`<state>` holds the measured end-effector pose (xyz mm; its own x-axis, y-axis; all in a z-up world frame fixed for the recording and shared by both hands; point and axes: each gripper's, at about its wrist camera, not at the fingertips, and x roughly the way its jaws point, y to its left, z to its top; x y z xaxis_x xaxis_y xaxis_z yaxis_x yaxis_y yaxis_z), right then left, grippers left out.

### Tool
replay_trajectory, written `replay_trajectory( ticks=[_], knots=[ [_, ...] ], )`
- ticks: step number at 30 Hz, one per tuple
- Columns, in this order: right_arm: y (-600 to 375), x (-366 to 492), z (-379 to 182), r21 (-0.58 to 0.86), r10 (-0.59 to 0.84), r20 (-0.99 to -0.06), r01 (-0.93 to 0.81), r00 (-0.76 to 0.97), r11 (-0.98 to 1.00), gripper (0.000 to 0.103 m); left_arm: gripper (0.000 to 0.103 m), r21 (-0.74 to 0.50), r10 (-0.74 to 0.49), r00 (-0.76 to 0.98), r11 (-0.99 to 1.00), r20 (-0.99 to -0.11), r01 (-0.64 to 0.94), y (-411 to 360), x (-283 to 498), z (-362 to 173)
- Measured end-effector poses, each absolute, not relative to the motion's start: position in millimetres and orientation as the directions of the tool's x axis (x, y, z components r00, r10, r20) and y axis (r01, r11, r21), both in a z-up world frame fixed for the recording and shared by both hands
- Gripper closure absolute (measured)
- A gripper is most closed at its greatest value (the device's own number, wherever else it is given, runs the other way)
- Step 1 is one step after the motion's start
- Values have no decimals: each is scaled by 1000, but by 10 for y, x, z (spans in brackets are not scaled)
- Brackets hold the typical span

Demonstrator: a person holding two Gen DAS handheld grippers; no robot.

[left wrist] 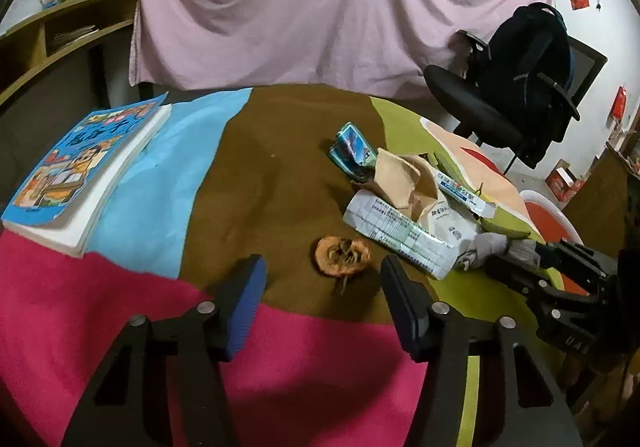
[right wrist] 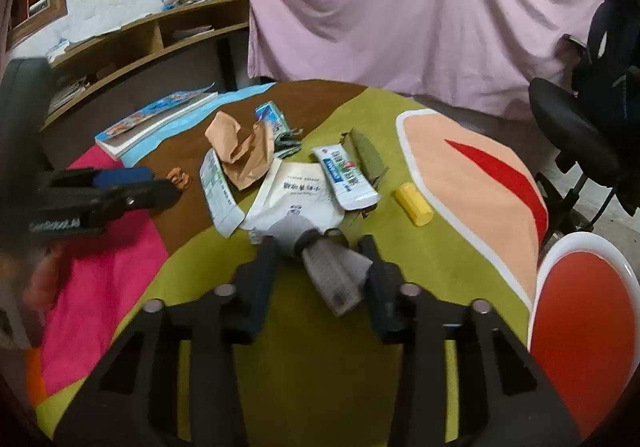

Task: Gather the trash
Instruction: 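Grasp the brown dried peel with the left gripper while the right grasps the grey tissue, then carry the peel and tissue over the bucket and open both grippers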

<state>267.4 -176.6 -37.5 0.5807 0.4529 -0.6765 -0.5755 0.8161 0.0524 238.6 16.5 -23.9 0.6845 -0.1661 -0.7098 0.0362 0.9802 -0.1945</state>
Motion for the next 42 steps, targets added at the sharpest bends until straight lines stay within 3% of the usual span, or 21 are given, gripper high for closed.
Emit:
replay_trajectory(
  ticks=[4,7,11,21,33,42],
  knots=[
    [-1762,2642,-371,48,457,-677,-585,577,810,46,76,-170,-167,664,984,-728,60,103,2434,-251],
    [-1779,2616,-357,53,467,-669,-589,578,806,59,77,-146,-159,662,986,-732,75,58,2425,-249],
    [-1834,2579,-340,69,479,-656,-585,584,808,64,77,-130,-149,682,988,-716,80,25,2329,-211],
    [-2023,2374,-198,118,556,-552,-602,621,789,64,77,-139,-139,741,988,-657,62,-102,2012,-60],
    [-2065,2149,-425,100,507,-658,-602,558,792,59,77,-160,-166,711,984,-684,76,-249,1873,-63],
    [-2074,2047,-420,104,520,-648,-611,557,784,54,77,-180,-179,710,981,-681,75,-255,1810,-55]
  ],
)
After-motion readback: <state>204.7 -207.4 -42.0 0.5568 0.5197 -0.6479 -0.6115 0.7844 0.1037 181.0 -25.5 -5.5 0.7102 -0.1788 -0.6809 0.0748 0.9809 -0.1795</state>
